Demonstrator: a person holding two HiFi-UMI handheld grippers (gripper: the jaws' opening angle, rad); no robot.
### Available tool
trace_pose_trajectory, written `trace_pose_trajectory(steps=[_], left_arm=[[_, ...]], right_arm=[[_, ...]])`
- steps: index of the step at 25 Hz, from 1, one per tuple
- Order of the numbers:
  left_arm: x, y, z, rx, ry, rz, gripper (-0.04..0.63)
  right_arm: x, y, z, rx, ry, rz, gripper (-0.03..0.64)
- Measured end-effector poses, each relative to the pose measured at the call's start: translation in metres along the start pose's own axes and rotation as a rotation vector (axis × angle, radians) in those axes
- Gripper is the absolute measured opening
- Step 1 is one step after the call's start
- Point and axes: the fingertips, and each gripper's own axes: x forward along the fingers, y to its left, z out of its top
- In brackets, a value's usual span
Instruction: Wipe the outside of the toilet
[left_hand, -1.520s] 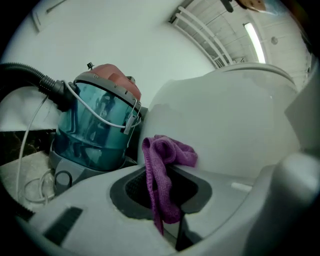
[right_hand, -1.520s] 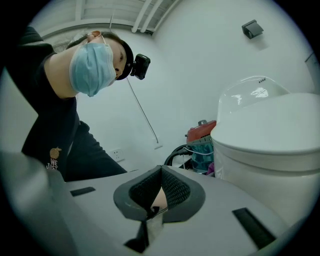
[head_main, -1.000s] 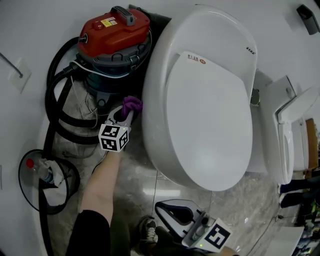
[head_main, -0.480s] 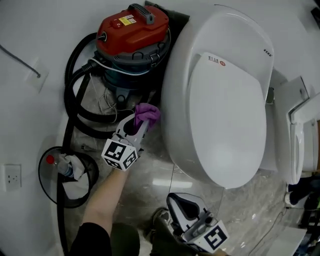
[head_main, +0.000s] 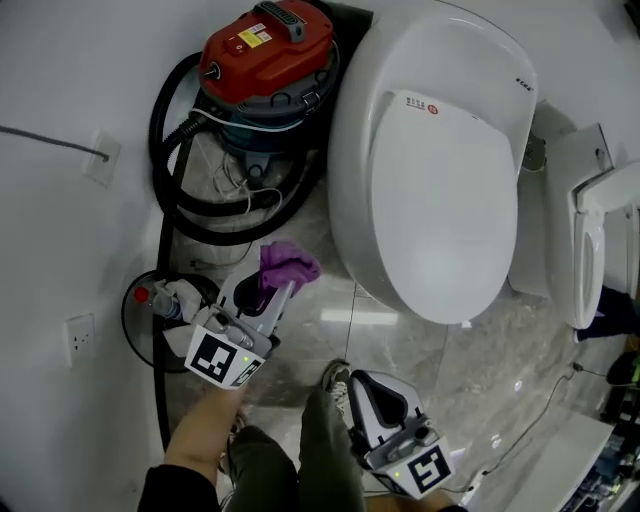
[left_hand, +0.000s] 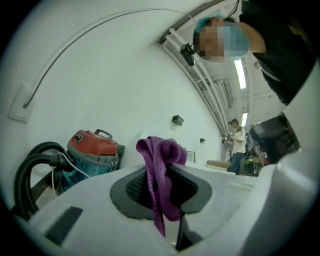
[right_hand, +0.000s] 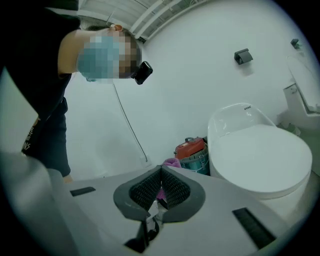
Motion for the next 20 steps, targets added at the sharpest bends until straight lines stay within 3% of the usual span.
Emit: trace_pose_trajectory(steps=[10, 20], left_arm=[[-0.049, -0.077, 0.110, -0.008, 0.156, 0.003, 0.069], [-0.036, -0.118, 0.257, 0.070, 0.121, 0.072, 0.069]], right_arm=[[-0.046, 0.035, 0.120, 0.016, 0.071, -0.066, 0.000], [-0.058, 0.041, 0.232, -0.037, 0.053, -0.036, 0.000]])
